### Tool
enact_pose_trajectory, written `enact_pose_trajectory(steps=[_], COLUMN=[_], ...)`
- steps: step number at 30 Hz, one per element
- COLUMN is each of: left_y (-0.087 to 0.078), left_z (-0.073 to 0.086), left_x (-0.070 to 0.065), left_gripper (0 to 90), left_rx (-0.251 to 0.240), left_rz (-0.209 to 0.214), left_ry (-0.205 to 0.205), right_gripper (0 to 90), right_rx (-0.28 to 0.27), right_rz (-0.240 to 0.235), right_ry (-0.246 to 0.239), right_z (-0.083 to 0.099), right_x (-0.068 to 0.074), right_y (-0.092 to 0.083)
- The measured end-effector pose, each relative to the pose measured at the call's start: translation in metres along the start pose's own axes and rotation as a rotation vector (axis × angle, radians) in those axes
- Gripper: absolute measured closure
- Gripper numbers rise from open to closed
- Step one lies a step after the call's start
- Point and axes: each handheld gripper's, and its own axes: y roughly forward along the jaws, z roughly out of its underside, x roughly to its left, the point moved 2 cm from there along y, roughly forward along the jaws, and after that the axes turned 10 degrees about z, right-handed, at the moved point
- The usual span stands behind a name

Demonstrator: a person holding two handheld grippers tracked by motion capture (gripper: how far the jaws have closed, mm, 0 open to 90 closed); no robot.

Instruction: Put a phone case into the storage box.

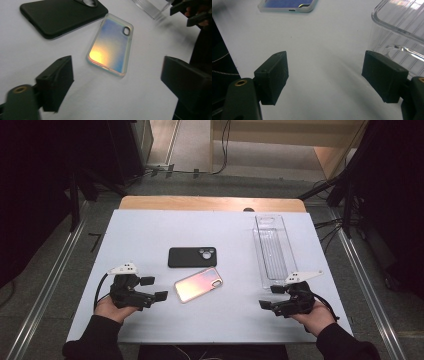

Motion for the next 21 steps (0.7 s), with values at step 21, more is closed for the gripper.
enact_pose_trajectory(steps=[21], left_y=[0.025], left_z=[-0.03], left_x=[-0.006], left_gripper=[12.7], left_rx=[0.043], left_rz=[0.013], left_ry=[0.062], right_gripper=[19.1], right_rx=[-0.007], right_rz=[0.004], right_ry=[0.014], right_z=[0.001], right_x=[-0.001], right_y=[0.0])
